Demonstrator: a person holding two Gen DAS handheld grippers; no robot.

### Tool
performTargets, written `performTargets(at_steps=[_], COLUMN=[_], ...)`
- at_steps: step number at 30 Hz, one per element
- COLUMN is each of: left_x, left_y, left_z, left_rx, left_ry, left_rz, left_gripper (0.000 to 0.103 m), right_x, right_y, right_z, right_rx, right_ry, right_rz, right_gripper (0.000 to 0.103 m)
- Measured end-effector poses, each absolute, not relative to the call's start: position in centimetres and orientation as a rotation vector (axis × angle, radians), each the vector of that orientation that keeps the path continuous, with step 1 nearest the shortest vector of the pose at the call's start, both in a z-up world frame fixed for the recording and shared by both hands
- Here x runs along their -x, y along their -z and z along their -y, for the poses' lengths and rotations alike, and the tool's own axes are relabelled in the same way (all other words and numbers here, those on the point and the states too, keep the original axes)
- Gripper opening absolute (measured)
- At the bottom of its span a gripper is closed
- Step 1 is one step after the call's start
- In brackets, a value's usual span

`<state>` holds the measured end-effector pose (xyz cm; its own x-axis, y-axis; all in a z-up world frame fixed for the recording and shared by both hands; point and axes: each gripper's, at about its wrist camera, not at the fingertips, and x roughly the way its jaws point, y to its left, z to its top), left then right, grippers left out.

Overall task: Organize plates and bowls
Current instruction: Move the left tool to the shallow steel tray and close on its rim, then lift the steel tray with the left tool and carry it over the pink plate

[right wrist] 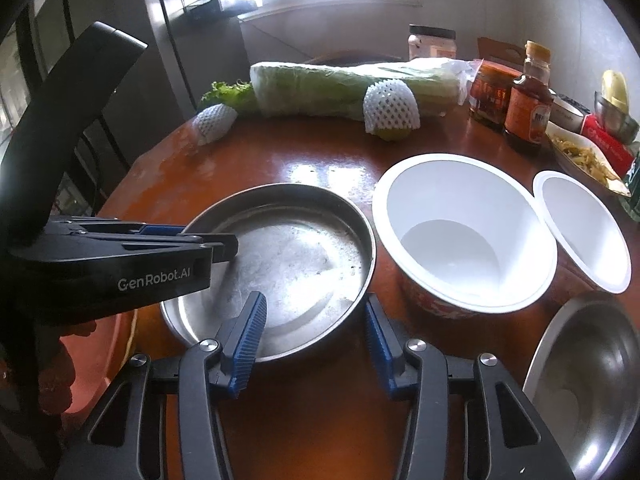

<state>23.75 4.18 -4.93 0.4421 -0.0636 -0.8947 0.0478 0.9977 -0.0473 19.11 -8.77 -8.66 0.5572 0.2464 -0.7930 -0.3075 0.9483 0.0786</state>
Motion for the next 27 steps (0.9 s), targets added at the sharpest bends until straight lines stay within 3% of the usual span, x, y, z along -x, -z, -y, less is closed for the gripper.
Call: performTargets(at_steps=[27], left_x=[-15.1], left_y=[-1.6], left_z=[-3.1], left_rx=[0.040], left_ry=[0.093], left_rz=[-0.954], left_gripper=[0.035], right_x=[-11.9], right_y=[2.5], right_z=[10.2], right_rx=[0.045], right_ry=[-0.356], right_rz=[-0.801], right_gripper=[0.051])
